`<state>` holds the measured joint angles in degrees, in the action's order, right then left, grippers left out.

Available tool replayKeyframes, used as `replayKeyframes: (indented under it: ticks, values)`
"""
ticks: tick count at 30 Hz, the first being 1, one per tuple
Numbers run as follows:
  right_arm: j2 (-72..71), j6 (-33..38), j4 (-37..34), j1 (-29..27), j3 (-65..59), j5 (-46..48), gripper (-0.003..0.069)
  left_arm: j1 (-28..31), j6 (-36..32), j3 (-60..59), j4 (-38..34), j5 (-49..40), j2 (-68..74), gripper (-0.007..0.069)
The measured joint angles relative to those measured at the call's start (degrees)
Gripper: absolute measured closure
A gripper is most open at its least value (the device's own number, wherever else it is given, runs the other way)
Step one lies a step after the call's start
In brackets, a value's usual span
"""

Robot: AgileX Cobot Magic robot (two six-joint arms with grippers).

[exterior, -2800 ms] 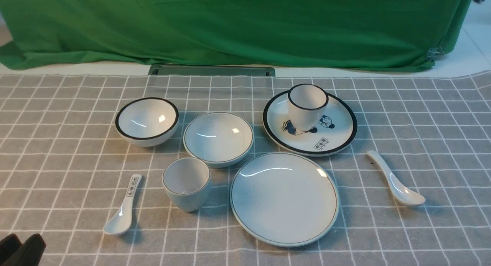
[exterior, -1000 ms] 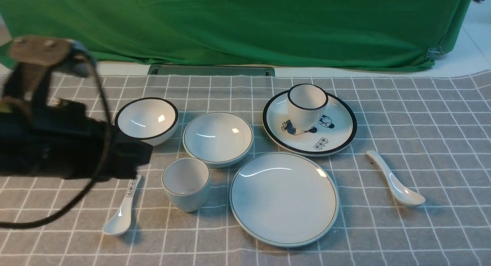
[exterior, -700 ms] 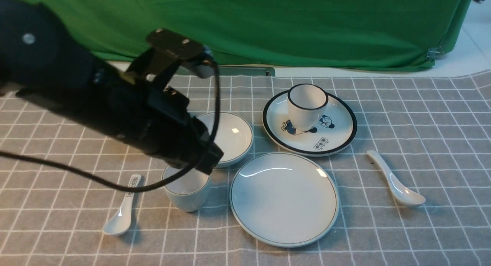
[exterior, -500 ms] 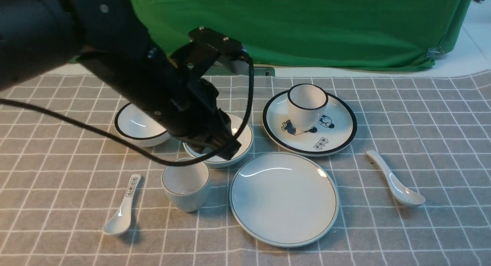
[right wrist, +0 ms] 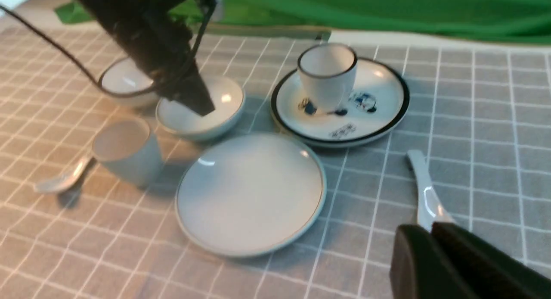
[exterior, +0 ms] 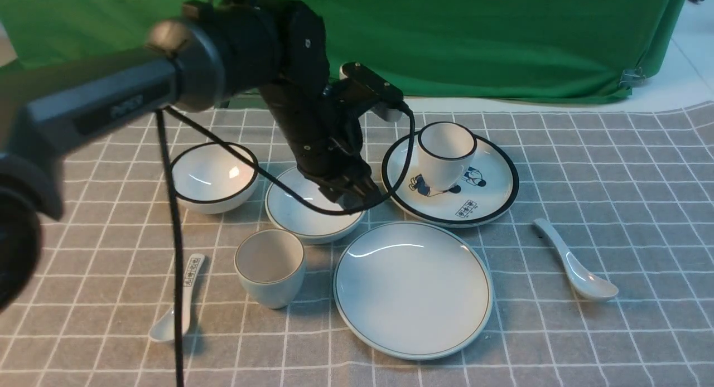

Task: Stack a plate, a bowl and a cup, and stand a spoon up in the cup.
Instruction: Use the left arm to grab a blue rice bowl

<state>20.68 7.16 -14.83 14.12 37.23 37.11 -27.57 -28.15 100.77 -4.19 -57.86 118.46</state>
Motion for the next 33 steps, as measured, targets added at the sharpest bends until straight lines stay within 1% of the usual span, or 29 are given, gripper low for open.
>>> replayKeyframes:
  ticks: [2, 3, 5, 8, 15, 19, 20, 22, 26, 30, 33]
  values:
    - [0.73, 0.05, -0.04, 0.47, 0.04, 0.82, 0.0575, 0.0, 1.5, 0.33, -0.15, -0.28, 1.32, 0.0263]
    - [0.74, 0.05, -0.04, 0.47, 0.04, 0.95, 0.0572, 0.0, 2.57, 0.47, -0.08, -0.34, 2.01, 0.0239]
    - [0.74, 0.05, -0.04, 0.47, 0.04, 1.01, 0.0571, 0.0, 4.5, 0.59, 0.93, 0.01, 3.41, 0.0223]
    - [0.74, 0.05, -0.04, 0.47, 0.04, 1.02, 0.0571, 0.0, 4.91, 0.59, 2.34, 1.07, 4.6, 0.0234]
    - [0.74, 0.05, -0.04, 0.47, 0.04, 1.02, 0.057, 0.0, 4.95, 0.63, 3.1, 2.53, 6.25, 0.0291]
    - [0.74, 0.05, -0.04, 0.47, 0.04, 1.32, 0.057, 0.0, 4.49, 0.63, 3.1, 3.96, 7.39, 0.0341]
    - [0.74, 0.1, -0.04, 0.47, 0.04, 1.53, 0.057, 0.0, 4.23, 0.63, 3.22, 4.08, 7.69, 0.0365]
    - [0.74, 0.16, 0.02, 0.47, 0.04, 1.68, 0.057, 0.0, 4.24, 0.63, 3.22, 4.13, 7.81, 0.0381]
    - [0.74, 1.34, 0.07, 0.47, 0.04, 1.87, 0.057, 0.0, 3.91, 1.12, 4.19, 4.2, 7.38, 0.0519]
    - [0.74, 1.83, 0.13, 0.47, 0.04, 1.87, 0.057, -0.23, 3.2, 1.24, 4.99, 4.15, 6.16, 0.057]
    - [0.74, 2.23, 0.13, 0.47, 0.04, 1.87, 0.057, -1.1, 4.94, 1.18, 6.42, 3.2, 4.15, 0.0594]
